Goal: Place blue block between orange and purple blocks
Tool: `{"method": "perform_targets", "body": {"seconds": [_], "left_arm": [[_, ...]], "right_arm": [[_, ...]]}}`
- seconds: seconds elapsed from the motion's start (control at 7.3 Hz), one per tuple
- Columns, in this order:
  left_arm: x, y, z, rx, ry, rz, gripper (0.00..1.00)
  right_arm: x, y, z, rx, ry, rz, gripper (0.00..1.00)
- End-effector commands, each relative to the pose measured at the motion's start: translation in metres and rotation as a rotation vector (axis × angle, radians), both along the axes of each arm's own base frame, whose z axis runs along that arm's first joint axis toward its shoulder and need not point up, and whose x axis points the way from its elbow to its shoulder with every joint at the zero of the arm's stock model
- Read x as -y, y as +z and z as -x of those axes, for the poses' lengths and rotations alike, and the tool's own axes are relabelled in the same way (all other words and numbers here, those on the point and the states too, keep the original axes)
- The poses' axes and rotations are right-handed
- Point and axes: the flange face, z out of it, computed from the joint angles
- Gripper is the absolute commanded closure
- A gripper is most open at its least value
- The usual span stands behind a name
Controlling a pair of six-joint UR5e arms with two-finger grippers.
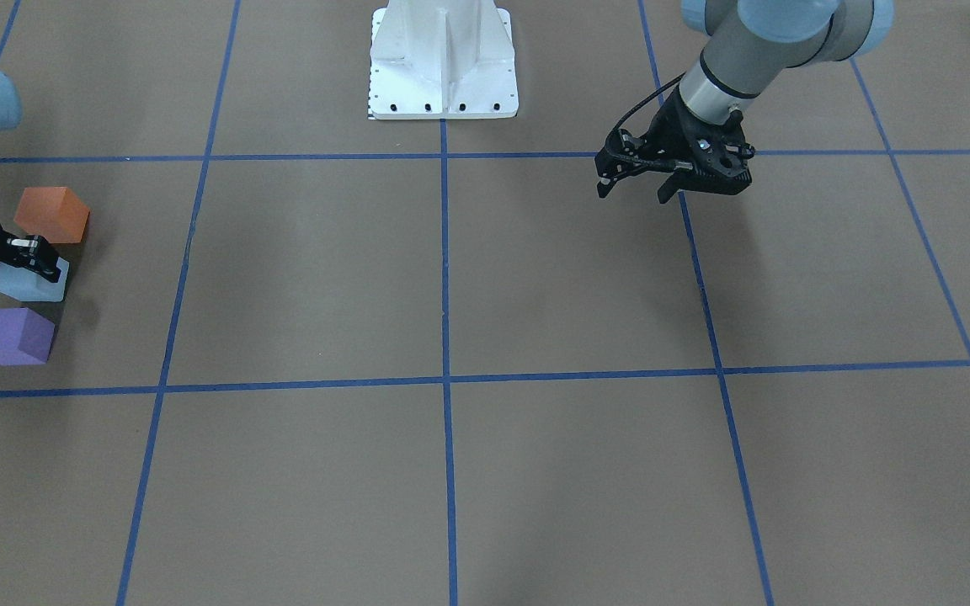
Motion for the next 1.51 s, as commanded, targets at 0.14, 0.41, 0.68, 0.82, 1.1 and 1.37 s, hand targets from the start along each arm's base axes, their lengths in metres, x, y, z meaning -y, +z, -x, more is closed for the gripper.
{"method": "perform_targets", "body": {"seconds": [0.14,0.41,0.68,0.82,1.1,1.37], "left_arm": [[0.0,0.0,0.0,0.0,0.0,0.0,0.0],[0.0,-0.005,0.001,-0.008,-0.003,-0.008,0.0],[-0.001,0.003,0.031,-0.003,-0.048,0.011,0.0],[0.0,0.017,0.072,0.01,-0.09,0.02,0.0],[-0.007,0.048,0.123,0.06,-0.115,-0.007,0.0],[-0.016,0.121,0.192,0.205,0.003,-0.185,0.0]], "right_arm": [[0.0,-0.002,0.001,0.003,-0.006,-0.007,0.0],[-0.003,-0.005,-0.004,0.025,-0.005,-0.035,0.0],[-0.029,-0.017,-0.035,0.07,0.017,-0.098,0.0],[-0.031,-0.028,-0.062,0.08,0.061,-0.113,0.0],[-0.031,-0.038,-0.126,0.178,0.136,-0.077,0.0],[-0.033,-0.034,-0.162,0.192,0.146,-0.127,0.0]]}}
